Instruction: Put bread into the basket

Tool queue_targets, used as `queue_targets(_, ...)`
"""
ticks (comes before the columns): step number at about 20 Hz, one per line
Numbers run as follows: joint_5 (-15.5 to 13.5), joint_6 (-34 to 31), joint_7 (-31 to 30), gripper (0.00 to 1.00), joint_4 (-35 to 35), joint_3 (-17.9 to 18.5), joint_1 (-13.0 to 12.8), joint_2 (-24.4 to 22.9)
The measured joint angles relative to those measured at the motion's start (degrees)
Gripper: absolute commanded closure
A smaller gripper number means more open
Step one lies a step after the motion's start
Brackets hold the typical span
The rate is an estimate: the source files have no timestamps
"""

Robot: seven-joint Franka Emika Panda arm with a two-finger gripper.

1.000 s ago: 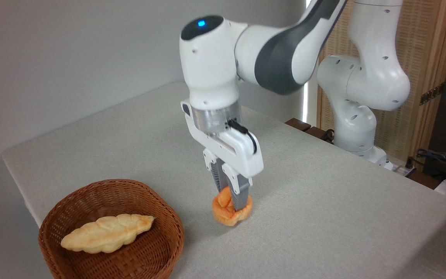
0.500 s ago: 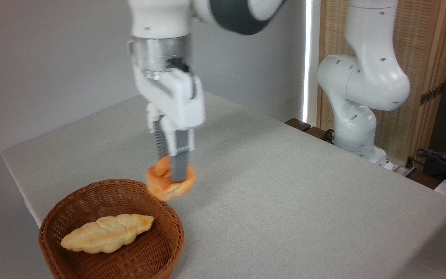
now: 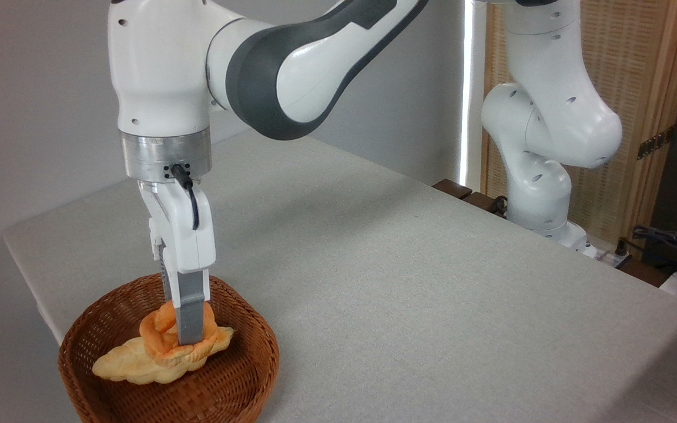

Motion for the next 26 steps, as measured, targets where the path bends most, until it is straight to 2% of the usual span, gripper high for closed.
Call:
queue_targets(5,1.64,0.16,0.03,0.00,0.15,0.00,0.00,0.05)
queue_targets(18,1.69,-0.30,-0.42,0.00,0.44,0.00,0.11,0.02)
queue_targets(22,1.55,-6.30,-2.61,0.00,1.26,-0.19,1.01,-1.30)
queue_targets(26,0.36,-15.65,-4.12,0.00,2.02,-3.44,4.63,-5.89)
